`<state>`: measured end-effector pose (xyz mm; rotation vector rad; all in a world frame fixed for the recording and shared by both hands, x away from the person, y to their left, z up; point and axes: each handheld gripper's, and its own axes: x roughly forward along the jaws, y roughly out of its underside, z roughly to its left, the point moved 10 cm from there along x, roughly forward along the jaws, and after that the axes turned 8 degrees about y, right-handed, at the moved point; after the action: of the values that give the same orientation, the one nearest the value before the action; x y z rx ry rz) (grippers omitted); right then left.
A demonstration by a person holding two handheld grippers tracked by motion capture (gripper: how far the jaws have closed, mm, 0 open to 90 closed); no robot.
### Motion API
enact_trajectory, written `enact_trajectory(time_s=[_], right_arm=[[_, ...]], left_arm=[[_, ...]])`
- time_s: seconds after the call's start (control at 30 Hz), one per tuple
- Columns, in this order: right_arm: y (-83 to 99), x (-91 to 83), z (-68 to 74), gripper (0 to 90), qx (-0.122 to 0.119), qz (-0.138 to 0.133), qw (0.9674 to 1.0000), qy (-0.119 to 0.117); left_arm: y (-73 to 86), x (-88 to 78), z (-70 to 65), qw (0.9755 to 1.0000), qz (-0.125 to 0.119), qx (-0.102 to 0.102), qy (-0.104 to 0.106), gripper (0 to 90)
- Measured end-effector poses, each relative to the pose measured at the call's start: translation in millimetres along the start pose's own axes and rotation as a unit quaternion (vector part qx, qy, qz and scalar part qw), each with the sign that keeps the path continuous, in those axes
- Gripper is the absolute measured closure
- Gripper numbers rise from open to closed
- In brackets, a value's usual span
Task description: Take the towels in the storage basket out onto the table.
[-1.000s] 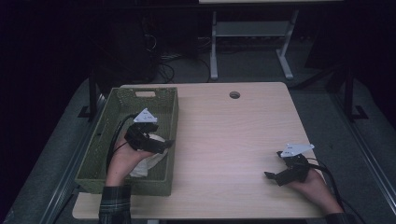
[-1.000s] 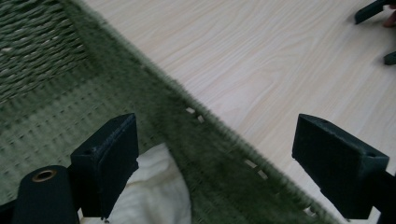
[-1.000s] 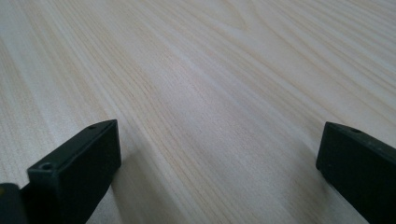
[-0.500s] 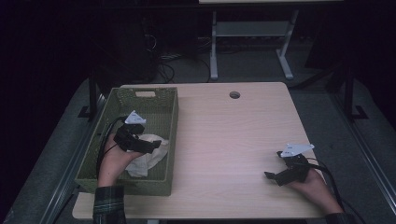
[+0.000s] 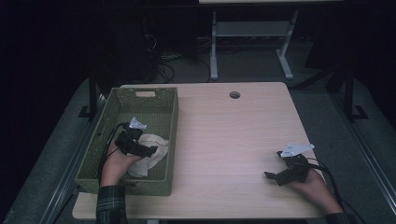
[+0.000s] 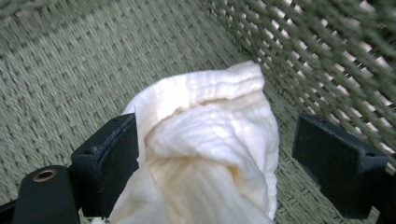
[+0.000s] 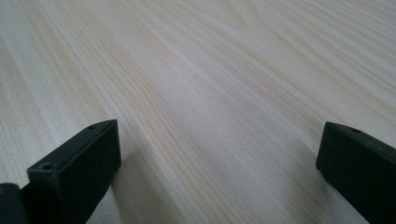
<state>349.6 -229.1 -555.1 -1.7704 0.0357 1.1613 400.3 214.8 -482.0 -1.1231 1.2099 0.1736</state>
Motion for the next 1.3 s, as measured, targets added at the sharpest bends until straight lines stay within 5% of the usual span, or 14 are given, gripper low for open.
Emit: enact_trajectory(time_s=[0.33, 0.83, 1.1, 1.3], right_arm=[[0.1, 0.0, 0.1, 0.0, 0.0, 0.0, 1.0, 0.0], [0.1, 0.0, 0.2, 0.0, 0.0, 0.0, 1.0, 0.0], [0.2, -0.1, 0.3, 0.0, 0.002, 0.0, 1.0, 0.002], [0.1, 0.0, 0.2, 0.0, 0.003, 0.0, 1.0, 0.003]], left_arm=[[19.1, 13.5, 4.6, 0.9979, 0.061, -0.019, -0.006, 17.1], [31.1, 23.2, 2.7, 0.9936, 0.104, -0.04, 0.012, 24.2], [35.3, 26.2, 0.5, 0.9919, 0.119, -0.04, 0.018, 34.7], [34.8, 22.3, 0.3, 0.9919, 0.122, -0.033, 0.008, 56.1]])
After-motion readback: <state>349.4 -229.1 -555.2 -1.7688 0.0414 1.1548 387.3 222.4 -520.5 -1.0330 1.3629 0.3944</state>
